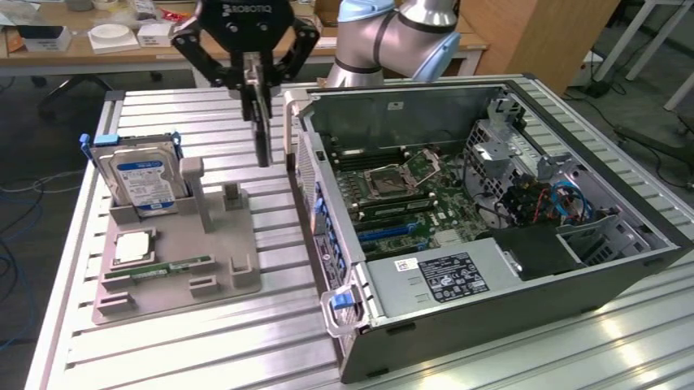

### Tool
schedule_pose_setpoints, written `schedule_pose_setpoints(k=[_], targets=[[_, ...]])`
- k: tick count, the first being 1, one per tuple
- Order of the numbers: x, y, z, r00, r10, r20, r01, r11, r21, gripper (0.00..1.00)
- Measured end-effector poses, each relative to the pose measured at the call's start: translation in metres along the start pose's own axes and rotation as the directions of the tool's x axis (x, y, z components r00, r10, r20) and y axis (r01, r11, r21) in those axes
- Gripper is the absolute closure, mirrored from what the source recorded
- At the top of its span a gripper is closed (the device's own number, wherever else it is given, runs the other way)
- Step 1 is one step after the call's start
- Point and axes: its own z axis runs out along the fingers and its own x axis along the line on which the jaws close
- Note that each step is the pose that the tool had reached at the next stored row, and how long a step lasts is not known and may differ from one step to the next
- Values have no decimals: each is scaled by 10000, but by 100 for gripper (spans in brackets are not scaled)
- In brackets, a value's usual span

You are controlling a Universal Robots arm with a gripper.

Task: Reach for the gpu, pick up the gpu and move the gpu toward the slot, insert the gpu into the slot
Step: 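Pick up the gpu and move the gpu toward the slot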

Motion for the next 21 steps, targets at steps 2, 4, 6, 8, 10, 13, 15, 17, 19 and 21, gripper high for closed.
schedule_pose_setpoints(k=[2, 4, 6, 8, 10, 13, 15, 17, 19, 21], targets=[[-89, -1, 4, 10000, 3, 1, -3, 10000, -1, 74], [-183, -2, 6, 10000, 2, -1, -2, 10000, 1, 74], [-271, -3, 8, 10000, 2, -1, -2, 10000, 0, 74], [-360, -4, 11, 10000, 3, 0, -3, 10000, 0, 74], [-451, -6, 13, 10000, 1, -1, -1, 10000, 1, 74], [-588, -7, 19, 10000, 3, 1, -3, 10000, -1, 74], [-678, -9, 25, 10000, 1, 0, -1, 10000, 0, 74], [-770, -10, 36, 10000, 3, 0, -3, 10000, 0, 74], [-860, -11, 49, 10000, 1, 0, -1, 10000, -1, 74], [-949, -12, 60, 10000, 3, -1, -3, 10000, 1, 74]])
